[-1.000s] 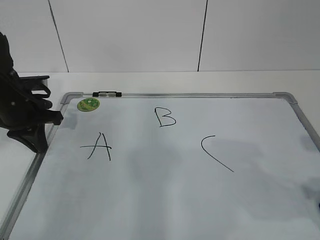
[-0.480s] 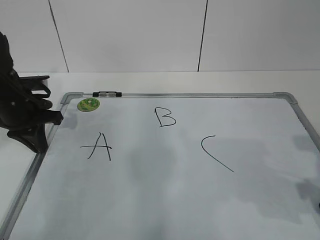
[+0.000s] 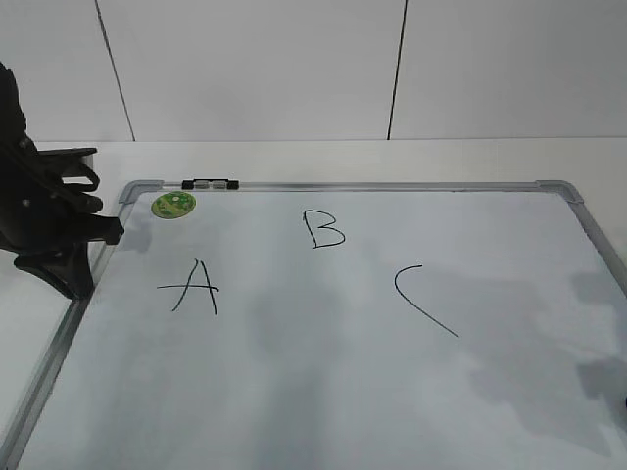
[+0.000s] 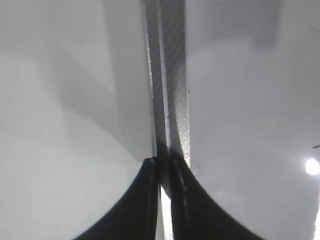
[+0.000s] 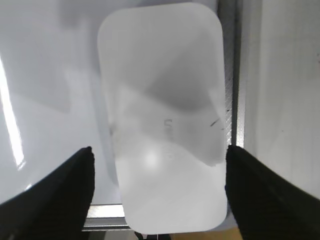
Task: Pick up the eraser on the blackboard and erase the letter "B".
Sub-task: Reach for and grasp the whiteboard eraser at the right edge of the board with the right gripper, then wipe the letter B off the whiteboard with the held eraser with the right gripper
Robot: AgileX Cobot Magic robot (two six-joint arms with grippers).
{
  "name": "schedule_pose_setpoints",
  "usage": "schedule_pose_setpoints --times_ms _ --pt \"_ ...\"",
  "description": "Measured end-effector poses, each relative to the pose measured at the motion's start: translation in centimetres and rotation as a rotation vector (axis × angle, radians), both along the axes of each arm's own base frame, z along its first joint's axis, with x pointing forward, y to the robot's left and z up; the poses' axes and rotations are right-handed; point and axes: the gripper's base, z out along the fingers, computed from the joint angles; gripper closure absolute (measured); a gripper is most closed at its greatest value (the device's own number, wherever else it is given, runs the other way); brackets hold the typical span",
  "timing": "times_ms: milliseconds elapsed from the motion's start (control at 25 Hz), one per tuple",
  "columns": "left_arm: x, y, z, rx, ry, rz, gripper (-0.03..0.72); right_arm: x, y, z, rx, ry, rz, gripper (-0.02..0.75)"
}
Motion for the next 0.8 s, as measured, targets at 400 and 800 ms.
schedule_pose_setpoints --times_ms 400,800 --pt "0.0 0.0 0.0 0.000 0.000 0.000 0.666 0.7 -0.1 -1.0 -0.010 0.034 0.006 0.115" --pt "0.0 0.0 0.0 0.000 0.000 0.000 0.666 1.0 -0.3 -1.5 -0.037 0.052 0.025 0.118"
